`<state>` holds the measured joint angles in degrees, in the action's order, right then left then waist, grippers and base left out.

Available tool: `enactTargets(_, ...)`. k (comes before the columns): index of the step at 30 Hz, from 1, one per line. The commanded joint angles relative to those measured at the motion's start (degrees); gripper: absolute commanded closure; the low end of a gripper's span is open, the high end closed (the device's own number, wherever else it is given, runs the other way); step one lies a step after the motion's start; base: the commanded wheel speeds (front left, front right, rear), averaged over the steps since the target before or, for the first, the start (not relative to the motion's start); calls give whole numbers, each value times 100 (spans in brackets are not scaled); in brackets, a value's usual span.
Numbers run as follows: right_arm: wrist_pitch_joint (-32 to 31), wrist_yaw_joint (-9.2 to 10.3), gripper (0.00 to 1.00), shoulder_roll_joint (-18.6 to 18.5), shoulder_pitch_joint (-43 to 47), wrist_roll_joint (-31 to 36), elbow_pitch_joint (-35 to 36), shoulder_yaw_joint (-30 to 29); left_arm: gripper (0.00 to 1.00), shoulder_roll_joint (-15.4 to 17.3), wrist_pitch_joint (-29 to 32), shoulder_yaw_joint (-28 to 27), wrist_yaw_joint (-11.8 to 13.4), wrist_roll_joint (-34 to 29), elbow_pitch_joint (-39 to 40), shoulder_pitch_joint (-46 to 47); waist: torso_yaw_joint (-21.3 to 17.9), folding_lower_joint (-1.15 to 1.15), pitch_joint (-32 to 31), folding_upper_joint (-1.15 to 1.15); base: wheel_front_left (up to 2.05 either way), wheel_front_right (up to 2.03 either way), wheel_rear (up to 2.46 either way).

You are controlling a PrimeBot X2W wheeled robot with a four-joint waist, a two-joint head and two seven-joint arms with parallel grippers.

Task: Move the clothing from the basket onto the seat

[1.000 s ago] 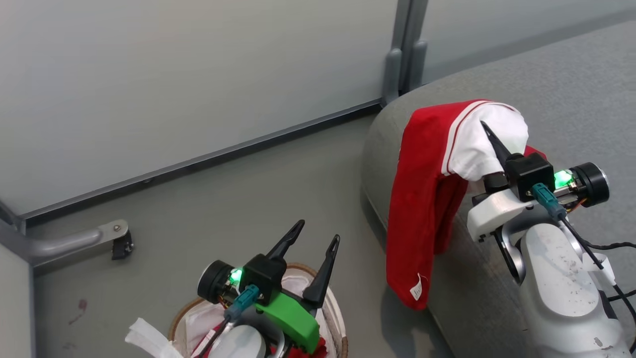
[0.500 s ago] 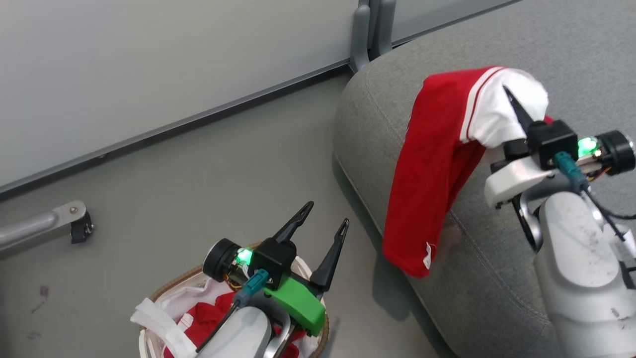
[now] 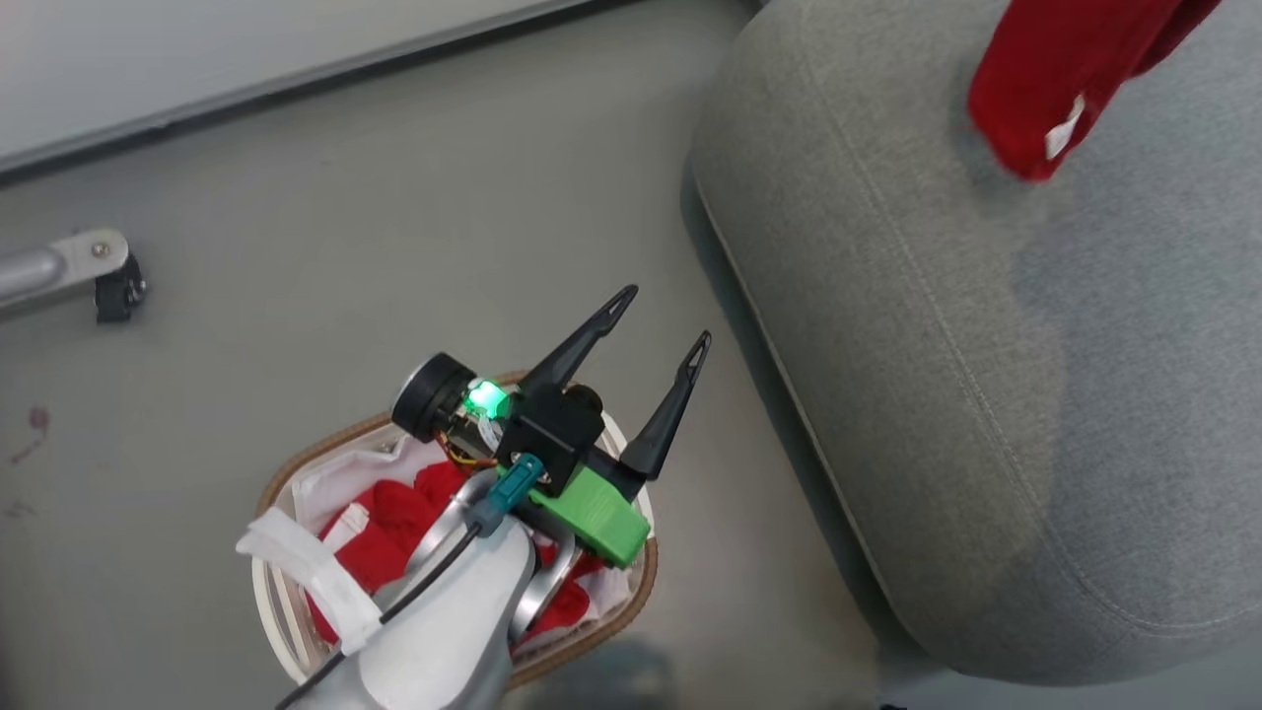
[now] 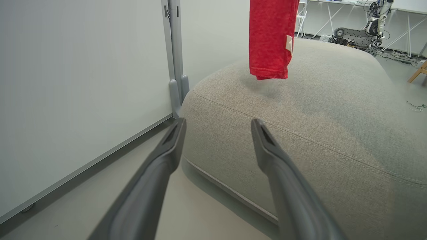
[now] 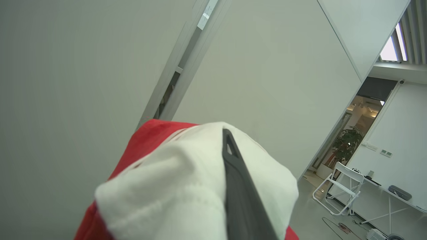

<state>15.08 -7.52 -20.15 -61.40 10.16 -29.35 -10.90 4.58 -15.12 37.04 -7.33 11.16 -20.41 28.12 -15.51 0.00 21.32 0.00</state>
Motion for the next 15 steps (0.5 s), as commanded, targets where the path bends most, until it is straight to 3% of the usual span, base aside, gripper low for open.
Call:
enactTargets(1, -8, 6, 100, -61, -214, 41, -94, -106, 0, 75, -5, -1, -24, -23, 63, 200, 407, 0, 920, 0, 0, 0, 0)
enactTargets(9, 7, 7, 100, -231, -719, 443, -830, -627, 0, 144, -5, 61, -25, -130, 228, 592, 665, 0, 1697, 0, 0, 0, 0)
enactTargets(15, 16, 7, 100, 43, -281, 650, -1124, -1090, 0, 140, -5, -78, -25, -143, 302, 648, 759, 0, 1966, 0, 0, 0, 0)
